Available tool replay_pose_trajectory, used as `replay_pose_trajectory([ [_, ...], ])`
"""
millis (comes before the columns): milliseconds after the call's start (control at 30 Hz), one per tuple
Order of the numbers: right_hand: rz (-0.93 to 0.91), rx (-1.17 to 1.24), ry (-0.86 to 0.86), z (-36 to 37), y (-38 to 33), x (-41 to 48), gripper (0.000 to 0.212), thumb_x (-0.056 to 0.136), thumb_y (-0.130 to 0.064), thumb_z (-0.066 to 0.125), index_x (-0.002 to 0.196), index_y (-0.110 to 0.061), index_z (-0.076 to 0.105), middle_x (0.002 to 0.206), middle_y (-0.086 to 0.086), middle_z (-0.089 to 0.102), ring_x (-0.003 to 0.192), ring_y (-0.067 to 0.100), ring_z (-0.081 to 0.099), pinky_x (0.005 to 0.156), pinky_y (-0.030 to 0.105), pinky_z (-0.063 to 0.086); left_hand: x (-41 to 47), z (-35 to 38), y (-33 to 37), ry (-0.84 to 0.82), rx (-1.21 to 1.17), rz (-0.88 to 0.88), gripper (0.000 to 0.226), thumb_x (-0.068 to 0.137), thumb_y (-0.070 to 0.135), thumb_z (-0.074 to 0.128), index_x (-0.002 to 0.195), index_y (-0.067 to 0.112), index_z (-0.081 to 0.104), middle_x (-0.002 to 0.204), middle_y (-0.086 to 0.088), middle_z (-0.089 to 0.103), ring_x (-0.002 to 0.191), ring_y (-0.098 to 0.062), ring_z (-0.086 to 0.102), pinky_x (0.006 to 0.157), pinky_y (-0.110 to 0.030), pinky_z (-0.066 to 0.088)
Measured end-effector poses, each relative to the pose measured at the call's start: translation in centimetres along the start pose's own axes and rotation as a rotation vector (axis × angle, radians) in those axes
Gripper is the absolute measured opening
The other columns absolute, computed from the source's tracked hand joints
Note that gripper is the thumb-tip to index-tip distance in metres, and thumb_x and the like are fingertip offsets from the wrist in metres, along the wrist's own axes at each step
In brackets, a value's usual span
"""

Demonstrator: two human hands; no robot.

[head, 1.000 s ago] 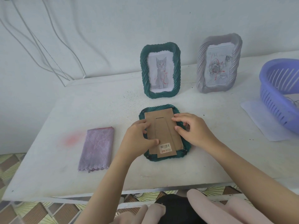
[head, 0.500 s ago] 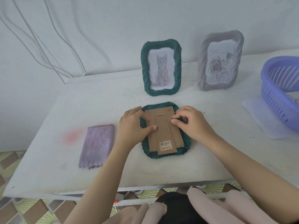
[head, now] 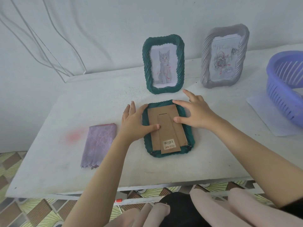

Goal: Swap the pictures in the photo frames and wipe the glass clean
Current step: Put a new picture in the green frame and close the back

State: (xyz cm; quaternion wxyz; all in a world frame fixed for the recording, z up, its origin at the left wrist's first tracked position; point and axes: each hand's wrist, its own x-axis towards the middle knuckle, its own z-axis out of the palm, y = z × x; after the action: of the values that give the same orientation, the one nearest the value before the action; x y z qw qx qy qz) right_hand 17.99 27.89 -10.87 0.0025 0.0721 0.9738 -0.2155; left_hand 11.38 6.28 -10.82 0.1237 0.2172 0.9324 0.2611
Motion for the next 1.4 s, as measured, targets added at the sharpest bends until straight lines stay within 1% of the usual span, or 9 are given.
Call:
replay_pose_trajectory([
  [500, -0.014, 0.030, 0.008, -0.1, -0.1, -0.3, 0.058, 0.078, -0.049, 0.065, 0.132, -0.040, 0.045, 0.155, 0.000, 0.016, 0.134, 0.030, 0.025, 0.108, 0.039, 0.021, 0.0, 0.1, -0.1, -0.018, -0.137, -0.042, 0.067, 0.068, 0.049, 0.074, 0.126, 0.048, 0.040, 0.157, -0.008, -0.002, 0.143, -0.021, -0.013, 0.115, -0.041, 0.005],
  [667, -0.035, 0.097, 0.108, 0.3, -0.8, -1.3, 0.058, 0.078, -0.038, 0.070, 0.131, -0.027, 0.050, 0.150, 0.005, 0.029, 0.131, 0.030, 0.031, 0.108, 0.040, 0.025, -1.2, 0.3, 0.3, 0.093, -0.137, 0.129, 0.068, 0.074, 0.036, 0.072, 0.133, 0.042, 0.039, 0.156, -0.003, 0.015, 0.140, -0.020, 0.015, 0.111, -0.037, 0.020],
  [733, -0.122, 0.097, 0.192, 0.6, -1.4, -2.0, 0.043, 0.078, -0.027, 0.071, 0.120, -0.021, 0.059, 0.140, 0.005, 0.045, 0.124, 0.029, 0.041, 0.103, 0.036, 0.030, -1.7, 0.8, 0.8, 0.154, -0.122, 0.293, 0.044, 0.079, 0.021, 0.068, 0.121, 0.032, 0.058, 0.146, -0.004, 0.039, 0.129, -0.022, 0.036, 0.106, -0.032, 0.030],
  [800, -0.195, 0.097, 0.205, 1.0, -1.9, -2.9, 0.026, 0.080, -0.021, 0.068, 0.107, -0.018, 0.067, 0.131, 0.005, 0.053, 0.116, 0.027, 0.048, 0.097, 0.031, 0.032, -2.0, 1.6, 0.9, 0.235, -0.029, 0.430, 0.022, 0.079, 0.012, 0.062, 0.096, 0.022, 0.072, 0.119, -0.004, 0.063, 0.105, -0.023, 0.053, 0.092, -0.033, 0.043],
  [867, -0.222, 0.098, 0.163, 1.1, -1.8, -3.8, 0.023, 0.082, -0.022, 0.067, 0.105, -0.020, 0.069, 0.130, 0.005, 0.054, 0.116, 0.026, 0.049, 0.096, 0.030, 0.032, -2.4, 2.0, 0.8, 0.287, 0.040, 0.482, 0.021, 0.079, 0.014, 0.056, 0.089, 0.020, 0.074, 0.092, 0.000, 0.067, 0.083, -0.018, 0.051, 0.073, -0.029, 0.044],
  [933, -0.233, 0.071, 0.119, 0.9, -1.4, -4.7, 0.029, 0.082, -0.025, 0.067, 0.111, -0.024, 0.067, 0.136, 0.004, 0.050, 0.121, 0.026, 0.045, 0.099, 0.034, 0.031, -3.0, 1.9, 0.3, 0.275, 0.064, 0.506, 0.030, 0.081, 0.016, 0.046, 0.095, 0.020, 0.073, 0.085, 0.002, 0.066, 0.077, -0.018, 0.050, 0.066, -0.027, 0.043],
  [1067, -0.265, 0.056, 0.011, -0.4, -0.6, -6.6, 0.035, 0.082, -0.029, 0.067, 0.117, -0.036, 0.062, 0.148, -0.002, 0.033, 0.131, 0.021, 0.033, 0.105, 0.032, 0.023, -4.5, 1.1, -0.5, 0.162, 0.087, 0.555, 0.044, 0.076, 0.017, 0.037, 0.106, 0.018, 0.070, 0.106, 0.001, 0.066, 0.091, -0.024, 0.055, 0.077, -0.037, 0.049],
  [1200, -0.258, 0.052, -0.106, -1.1, 0.0, -7.6, 0.044, 0.083, -0.036, 0.066, 0.123, -0.044, 0.053, 0.154, -0.011, 0.017, 0.136, 0.012, 0.022, 0.108, 0.025, 0.017, -5.6, -0.1, -1.3, -0.065, 0.143, 0.448, 0.054, 0.073, 0.046, 0.043, 0.125, 0.039, 0.055, 0.141, 0.001, 0.043, 0.125, -0.019, 0.038, 0.104, -0.035, 0.030],
  [1400, -0.200, 0.078, -0.193, -1.1, 0.3, -7.7, 0.054, 0.075, -0.049, 0.069, 0.124, -0.052, 0.045, 0.153, -0.015, 0.016, 0.137, 0.009, 0.019, 0.111, 0.029, 0.018, -5.5, -0.6, -2.0, -0.193, 0.143, 0.417, 0.062, 0.066, 0.066, 0.048, 0.127, 0.057, 0.038, 0.151, 0.008, 0.027, 0.134, -0.014, 0.023, 0.108, -0.031, 0.019],
])
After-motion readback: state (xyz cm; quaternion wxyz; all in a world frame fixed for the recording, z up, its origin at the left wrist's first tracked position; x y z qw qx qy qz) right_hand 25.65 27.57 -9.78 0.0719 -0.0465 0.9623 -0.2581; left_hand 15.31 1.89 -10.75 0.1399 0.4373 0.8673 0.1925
